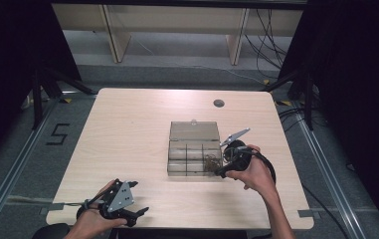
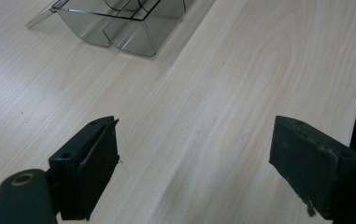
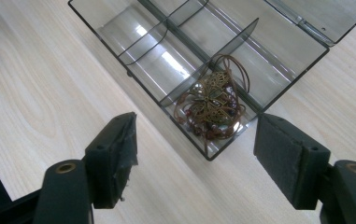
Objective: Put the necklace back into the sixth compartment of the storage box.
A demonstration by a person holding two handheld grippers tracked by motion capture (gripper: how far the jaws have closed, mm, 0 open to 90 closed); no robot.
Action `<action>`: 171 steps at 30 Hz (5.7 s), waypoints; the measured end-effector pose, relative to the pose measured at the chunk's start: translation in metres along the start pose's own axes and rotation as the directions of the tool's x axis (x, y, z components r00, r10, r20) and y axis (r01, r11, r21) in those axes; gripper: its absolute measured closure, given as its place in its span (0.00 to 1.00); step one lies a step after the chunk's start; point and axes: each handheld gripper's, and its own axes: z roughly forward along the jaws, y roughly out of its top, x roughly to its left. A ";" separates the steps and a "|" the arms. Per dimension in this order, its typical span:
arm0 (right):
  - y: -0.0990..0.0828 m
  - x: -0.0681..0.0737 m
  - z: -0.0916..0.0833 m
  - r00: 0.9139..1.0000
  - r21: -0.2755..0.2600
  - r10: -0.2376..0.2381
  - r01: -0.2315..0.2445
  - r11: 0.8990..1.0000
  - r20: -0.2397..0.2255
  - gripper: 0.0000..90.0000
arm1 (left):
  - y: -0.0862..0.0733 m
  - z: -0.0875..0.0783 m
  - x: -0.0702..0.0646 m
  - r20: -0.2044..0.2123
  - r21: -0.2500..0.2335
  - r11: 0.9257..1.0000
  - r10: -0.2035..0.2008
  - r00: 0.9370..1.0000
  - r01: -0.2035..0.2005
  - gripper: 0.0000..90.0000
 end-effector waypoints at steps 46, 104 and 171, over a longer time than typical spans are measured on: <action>-0.048 0.008 0.004 0.999 -0.132 0.048 -0.049 0.990 -0.012 0.20 | 0.000 -0.001 0.001 -0.005 -0.014 1.000 -0.011 1.000 0.011 0.17; -0.093 0.024 0.008 0.996 -0.228 0.092 -0.093 0.969 -0.018 0.19 | 0.000 0.000 0.000 -0.016 -0.006 1.000 -0.002 1.000 0.002 0.17; -0.133 0.045 0.016 0.996 -0.211 0.058 -0.071 0.975 -0.066 0.19 | -0.001 0.003 -0.002 0.002 0.006 1.000 0.014 1.000 -0.014 0.17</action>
